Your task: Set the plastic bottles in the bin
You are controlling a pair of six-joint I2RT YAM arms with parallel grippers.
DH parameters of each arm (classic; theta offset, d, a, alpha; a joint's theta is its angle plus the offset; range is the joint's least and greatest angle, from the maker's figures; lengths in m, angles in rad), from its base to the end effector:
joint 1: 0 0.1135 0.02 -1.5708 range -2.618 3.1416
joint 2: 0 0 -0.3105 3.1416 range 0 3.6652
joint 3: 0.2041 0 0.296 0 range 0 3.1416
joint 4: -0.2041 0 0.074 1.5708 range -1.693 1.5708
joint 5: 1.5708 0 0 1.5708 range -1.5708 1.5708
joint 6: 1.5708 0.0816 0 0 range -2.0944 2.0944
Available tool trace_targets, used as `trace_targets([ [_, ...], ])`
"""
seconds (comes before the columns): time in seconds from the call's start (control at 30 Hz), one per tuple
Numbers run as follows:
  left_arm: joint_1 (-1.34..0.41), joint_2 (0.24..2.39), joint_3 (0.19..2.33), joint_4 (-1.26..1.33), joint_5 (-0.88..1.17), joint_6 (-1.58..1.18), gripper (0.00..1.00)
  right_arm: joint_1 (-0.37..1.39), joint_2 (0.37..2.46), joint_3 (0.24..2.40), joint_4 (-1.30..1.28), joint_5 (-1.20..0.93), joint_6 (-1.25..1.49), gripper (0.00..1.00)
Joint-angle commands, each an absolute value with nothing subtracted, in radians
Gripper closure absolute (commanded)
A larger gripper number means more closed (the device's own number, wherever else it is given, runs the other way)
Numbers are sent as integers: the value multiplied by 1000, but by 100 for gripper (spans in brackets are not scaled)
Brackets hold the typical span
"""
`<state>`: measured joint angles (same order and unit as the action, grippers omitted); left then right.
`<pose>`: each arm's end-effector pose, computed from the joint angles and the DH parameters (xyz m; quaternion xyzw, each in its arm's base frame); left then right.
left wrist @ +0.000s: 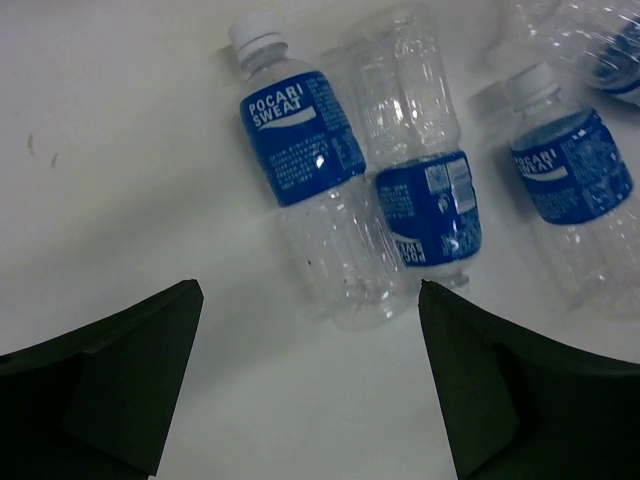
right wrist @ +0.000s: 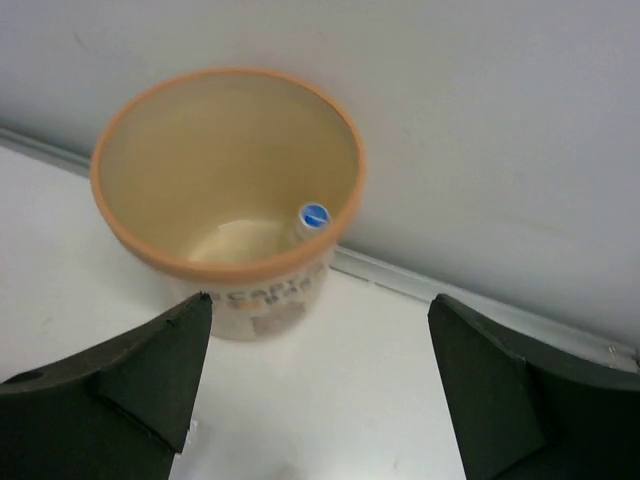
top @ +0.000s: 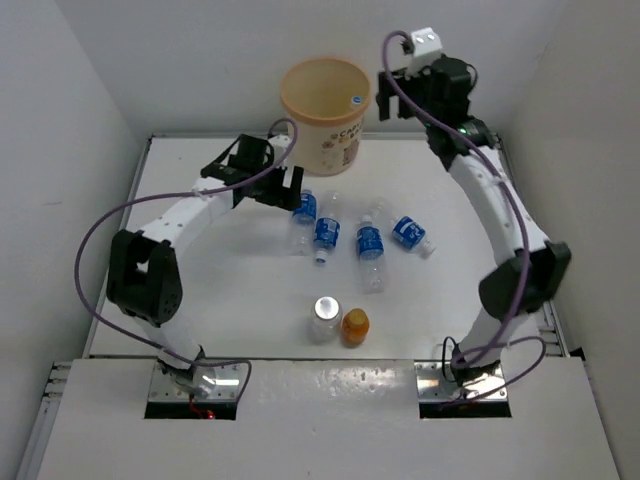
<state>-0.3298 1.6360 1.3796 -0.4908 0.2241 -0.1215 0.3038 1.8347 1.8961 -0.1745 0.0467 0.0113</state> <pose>0.4184 -0.1624 0.3035 0.1392 0.9011 -0.1889 0.3647 0.5175 0.1582 0.4734 -0.0933 0.7400 0.0873 0.6603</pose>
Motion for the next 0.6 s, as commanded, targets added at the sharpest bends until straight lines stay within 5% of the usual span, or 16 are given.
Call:
trace_targets([
  [0.0, -354, 1729, 1468, -482, 97, -207, 4, 200, 1682, 1736, -449, 23, 90, 13],
  [0.17, -373, 1935, 1637, -561, 46, -305, 5, 81, 1360, 1361, -480, -146, 146, 12],
  [0.57, -391, 2227, 1876, -666, 114, -341, 5, -44, 1333, 1410, -702, -279, 146, 19],
])
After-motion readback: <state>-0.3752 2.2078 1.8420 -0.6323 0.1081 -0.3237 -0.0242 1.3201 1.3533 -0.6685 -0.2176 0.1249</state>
